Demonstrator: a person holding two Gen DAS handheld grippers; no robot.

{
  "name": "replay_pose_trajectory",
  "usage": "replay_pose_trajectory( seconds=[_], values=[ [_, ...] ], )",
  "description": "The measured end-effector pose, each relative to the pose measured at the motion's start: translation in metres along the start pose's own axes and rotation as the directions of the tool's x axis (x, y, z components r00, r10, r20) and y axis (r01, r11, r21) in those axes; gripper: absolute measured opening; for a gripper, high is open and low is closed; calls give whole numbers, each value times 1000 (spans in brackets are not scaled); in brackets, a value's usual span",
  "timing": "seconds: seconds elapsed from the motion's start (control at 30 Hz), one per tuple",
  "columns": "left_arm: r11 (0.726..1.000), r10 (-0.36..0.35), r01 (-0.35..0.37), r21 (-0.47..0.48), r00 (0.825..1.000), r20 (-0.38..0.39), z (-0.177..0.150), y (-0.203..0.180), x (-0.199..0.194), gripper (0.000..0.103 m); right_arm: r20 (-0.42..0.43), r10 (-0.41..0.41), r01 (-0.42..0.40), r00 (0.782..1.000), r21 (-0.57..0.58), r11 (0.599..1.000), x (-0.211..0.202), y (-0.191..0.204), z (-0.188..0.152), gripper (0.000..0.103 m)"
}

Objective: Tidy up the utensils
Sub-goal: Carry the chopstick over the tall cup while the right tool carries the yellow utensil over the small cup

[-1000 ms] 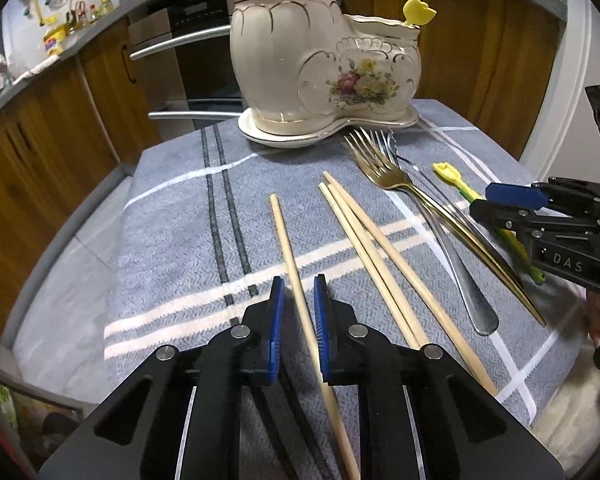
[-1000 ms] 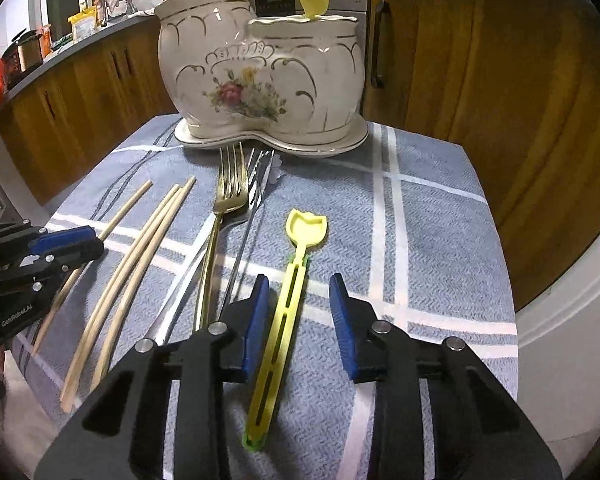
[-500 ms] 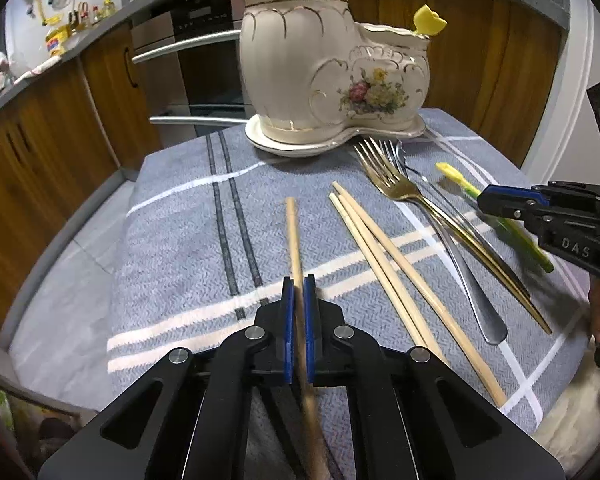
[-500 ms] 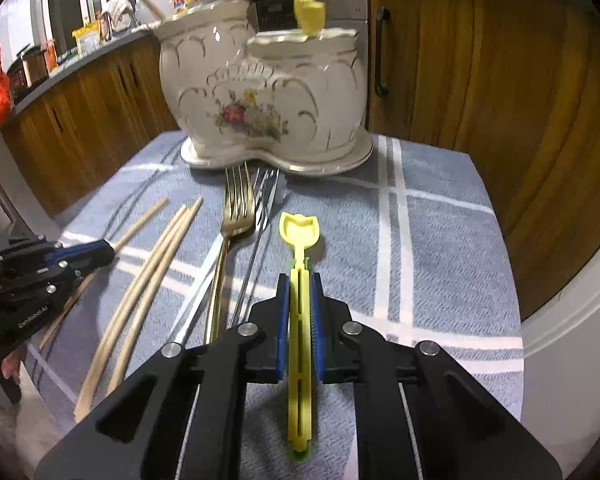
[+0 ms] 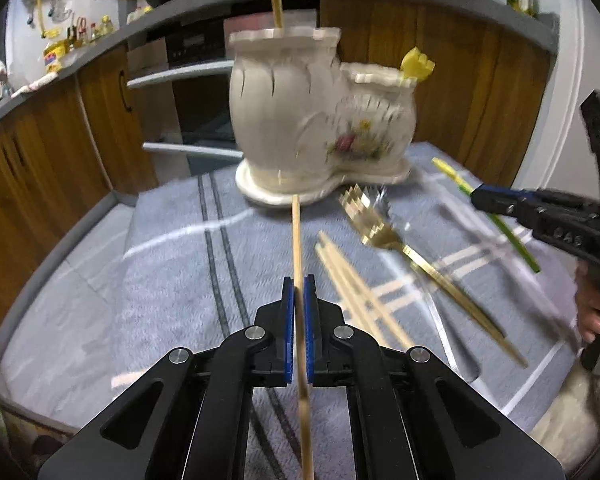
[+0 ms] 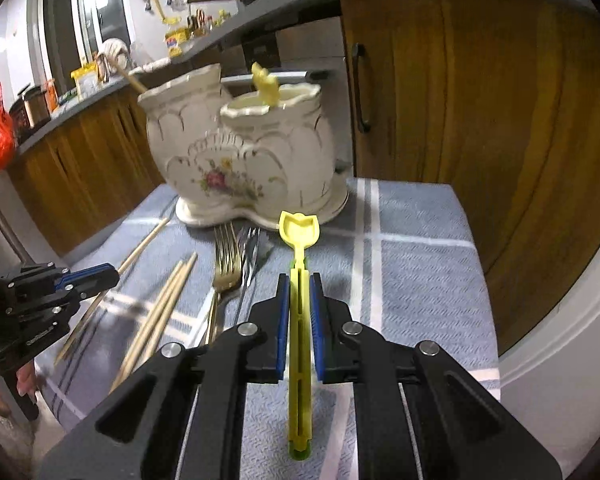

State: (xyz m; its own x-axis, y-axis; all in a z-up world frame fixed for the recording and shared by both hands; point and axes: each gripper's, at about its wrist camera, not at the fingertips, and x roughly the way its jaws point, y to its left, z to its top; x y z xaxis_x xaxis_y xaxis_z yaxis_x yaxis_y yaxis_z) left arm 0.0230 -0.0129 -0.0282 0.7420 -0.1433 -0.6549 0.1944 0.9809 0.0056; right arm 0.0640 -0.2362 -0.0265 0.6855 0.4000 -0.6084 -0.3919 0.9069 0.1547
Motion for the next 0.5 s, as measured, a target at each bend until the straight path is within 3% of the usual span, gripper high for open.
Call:
replay_pose_trajectory(
  seconds=[0.13,0.3,0.5],
  values=[
    [998,-52,55,-18,989,136,17,6,-35,5,90,19,-19,996,0,1000,-16,2,10,10],
    [994,-86,100,-31,947,310,43,14,-79,5,232,31,-36,972,18,999,-43,-1,37,10],
    [997,-38,60,-40,905,424,85,24,-89,5,347,51,-50,936,-12,999,-51,1,90,10]
  ],
)
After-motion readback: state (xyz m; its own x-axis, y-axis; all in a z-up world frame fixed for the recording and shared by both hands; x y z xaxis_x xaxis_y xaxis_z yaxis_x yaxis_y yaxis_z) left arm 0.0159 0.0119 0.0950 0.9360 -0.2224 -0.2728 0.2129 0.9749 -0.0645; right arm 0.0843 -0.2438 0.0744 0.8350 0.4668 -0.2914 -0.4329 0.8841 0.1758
